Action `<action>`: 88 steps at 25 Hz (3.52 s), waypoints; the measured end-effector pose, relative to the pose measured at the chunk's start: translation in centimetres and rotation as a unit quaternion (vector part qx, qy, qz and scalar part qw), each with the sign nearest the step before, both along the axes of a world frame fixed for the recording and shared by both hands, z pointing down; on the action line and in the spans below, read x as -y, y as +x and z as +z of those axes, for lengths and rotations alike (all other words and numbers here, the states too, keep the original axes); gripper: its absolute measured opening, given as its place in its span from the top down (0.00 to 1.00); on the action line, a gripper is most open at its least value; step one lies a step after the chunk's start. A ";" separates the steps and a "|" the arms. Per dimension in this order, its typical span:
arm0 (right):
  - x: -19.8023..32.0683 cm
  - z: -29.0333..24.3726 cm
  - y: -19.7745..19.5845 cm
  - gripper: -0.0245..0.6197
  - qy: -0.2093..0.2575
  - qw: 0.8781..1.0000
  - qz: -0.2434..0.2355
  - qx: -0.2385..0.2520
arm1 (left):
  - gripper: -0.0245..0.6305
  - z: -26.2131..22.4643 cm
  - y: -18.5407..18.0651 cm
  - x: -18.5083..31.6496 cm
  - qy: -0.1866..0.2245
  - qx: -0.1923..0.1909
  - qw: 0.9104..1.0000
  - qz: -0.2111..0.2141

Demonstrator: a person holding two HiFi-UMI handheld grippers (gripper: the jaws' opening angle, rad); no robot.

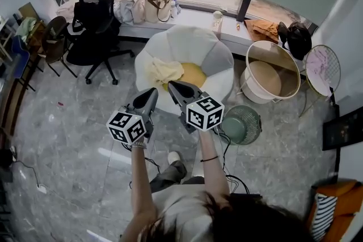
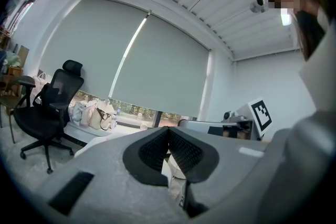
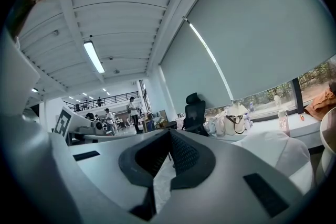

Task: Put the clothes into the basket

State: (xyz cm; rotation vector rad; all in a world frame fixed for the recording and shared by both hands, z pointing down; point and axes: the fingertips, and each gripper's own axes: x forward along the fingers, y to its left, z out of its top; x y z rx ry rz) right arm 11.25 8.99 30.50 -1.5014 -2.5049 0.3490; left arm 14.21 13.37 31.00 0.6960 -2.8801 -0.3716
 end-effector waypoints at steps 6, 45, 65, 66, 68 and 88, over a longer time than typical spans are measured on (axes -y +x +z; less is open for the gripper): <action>-1.4 0.3 -3.0 0.95 0.013 1.000 0.018 -0.002 | 0.95 -0.4 -3.2 -1.7 0.000 0.003 1.000 0.020; -9.4 2.9 -21.2 0.95 0.033 0.999 0.008 -0.041 | 0.95 2.5 -19.7 -9.7 0.019 -0.027 0.999 0.003; -10.7 3.7 -31.4 0.95 0.033 0.997 -0.018 -0.069 | 0.95 2.7 -27.9 -12.1 0.023 -0.036 0.998 -0.044; -10.8 3.8 -31.6 0.95 0.033 0.997 -0.020 -0.070 | 0.95 2.8 -28.1 -12.1 0.022 -0.037 0.998 -0.046; -10.9 4.1 -32.0 0.95 0.036 0.996 -0.022 -0.073 | 0.95 3.1 -28.4 -12.1 0.021 -0.043 0.998 -0.048; -12.0 9.7 -33.6 0.95 0.048 0.988 -0.007 -0.147 | 0.95 8.1 -30.6 -13.7 0.054 -0.108 0.992 -0.037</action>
